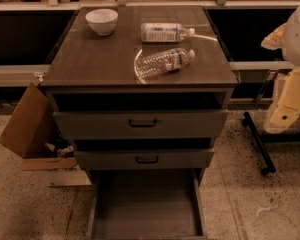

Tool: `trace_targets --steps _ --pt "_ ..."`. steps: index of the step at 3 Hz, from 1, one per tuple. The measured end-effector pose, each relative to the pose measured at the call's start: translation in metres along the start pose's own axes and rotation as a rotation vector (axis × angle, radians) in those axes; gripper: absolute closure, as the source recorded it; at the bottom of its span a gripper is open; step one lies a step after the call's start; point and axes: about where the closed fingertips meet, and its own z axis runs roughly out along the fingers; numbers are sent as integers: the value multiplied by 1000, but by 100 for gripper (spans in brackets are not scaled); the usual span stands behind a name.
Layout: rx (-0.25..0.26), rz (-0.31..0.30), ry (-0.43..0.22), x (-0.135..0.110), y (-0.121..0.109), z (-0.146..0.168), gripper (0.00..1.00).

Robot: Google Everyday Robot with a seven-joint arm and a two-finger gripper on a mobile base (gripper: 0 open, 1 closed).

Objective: Place water bottle into bottom drawer

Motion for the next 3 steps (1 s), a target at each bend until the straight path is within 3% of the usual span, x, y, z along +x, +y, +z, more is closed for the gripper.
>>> trace_targets --steps 1,2,3 --pt "0 0 0 0 0 0 0" --pt "-7 -41 -53 -15 -14 7 0" --pt "-13 -120 -148 -53 -43 26 0"
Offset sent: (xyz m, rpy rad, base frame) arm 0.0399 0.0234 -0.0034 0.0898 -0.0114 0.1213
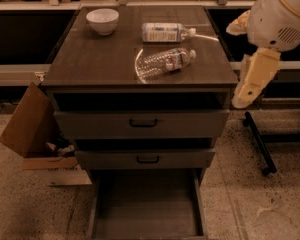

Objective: Place water bottle into bottom drawer

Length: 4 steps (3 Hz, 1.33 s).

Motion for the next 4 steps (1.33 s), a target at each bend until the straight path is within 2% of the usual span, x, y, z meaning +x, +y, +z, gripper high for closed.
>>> trace_targets --steps 1,2,4 --pt "-5 -64 -82 -32 -31 26 0" --pt "-32 -114 -127 -63 -52 56 0" --pt "-18 -147 -98 -65 -62 78 0"
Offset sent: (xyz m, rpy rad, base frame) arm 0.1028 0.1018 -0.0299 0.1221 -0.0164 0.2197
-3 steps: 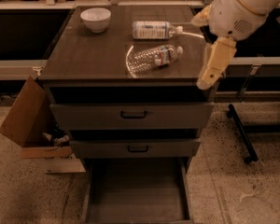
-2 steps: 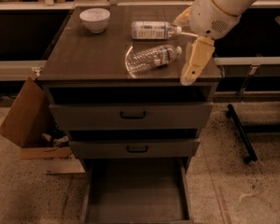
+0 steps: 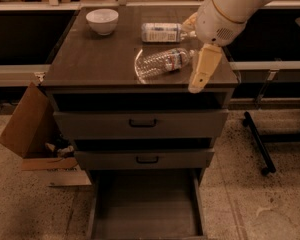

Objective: Place water bottle into bottom drawer

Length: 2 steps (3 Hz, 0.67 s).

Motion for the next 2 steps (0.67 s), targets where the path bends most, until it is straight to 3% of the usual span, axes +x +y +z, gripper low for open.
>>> trace_targets --steps 1,2 --pt "24 -44 -20 -3 -23 22 0" --pt "16 -76 -39 -6 -42 44 0"
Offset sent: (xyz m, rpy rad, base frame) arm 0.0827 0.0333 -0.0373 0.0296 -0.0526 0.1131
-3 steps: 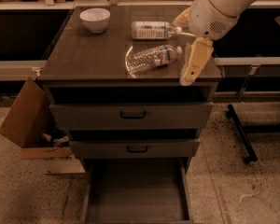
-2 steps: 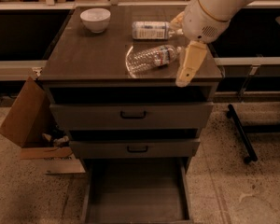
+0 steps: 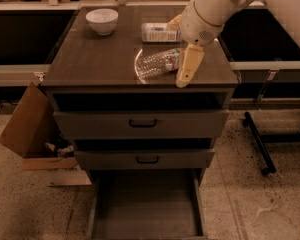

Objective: Place water bottle into bottom drawer

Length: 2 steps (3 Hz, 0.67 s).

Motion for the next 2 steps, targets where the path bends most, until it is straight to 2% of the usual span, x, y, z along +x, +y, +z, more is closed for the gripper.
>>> trace_targets --steps 2 --pt "-83 -9 -35 2 -22 54 0"
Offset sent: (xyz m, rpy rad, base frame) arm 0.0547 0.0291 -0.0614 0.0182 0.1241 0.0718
